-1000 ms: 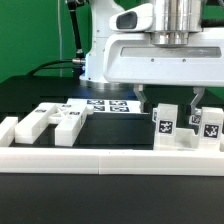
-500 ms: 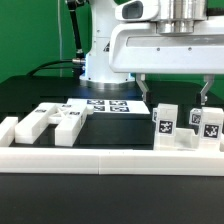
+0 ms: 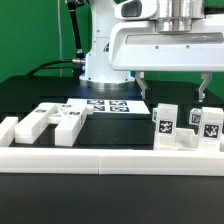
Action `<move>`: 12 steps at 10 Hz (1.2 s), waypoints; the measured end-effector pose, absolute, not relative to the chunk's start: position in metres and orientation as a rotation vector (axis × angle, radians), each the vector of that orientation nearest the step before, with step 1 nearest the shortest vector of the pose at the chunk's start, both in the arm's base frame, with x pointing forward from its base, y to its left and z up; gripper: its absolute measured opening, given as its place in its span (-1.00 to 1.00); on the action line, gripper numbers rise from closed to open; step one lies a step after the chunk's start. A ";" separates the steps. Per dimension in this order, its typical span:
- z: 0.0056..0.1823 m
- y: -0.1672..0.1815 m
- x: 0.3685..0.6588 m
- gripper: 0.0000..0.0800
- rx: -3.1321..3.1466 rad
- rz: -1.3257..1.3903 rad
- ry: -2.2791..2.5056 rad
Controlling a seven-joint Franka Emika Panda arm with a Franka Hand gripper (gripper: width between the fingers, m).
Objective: Assemble chair
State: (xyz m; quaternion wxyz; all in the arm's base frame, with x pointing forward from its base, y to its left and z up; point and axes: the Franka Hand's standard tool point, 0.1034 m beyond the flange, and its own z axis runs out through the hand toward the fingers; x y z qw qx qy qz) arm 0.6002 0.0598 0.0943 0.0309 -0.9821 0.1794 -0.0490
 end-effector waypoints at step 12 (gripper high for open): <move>0.045 0.056 0.584 0.62 -3.067 -0.258 0.467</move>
Offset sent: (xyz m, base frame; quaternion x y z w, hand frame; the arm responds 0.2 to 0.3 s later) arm -0.0130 -0.0020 0.0030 -0.0206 0.0045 -0.0971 0.9951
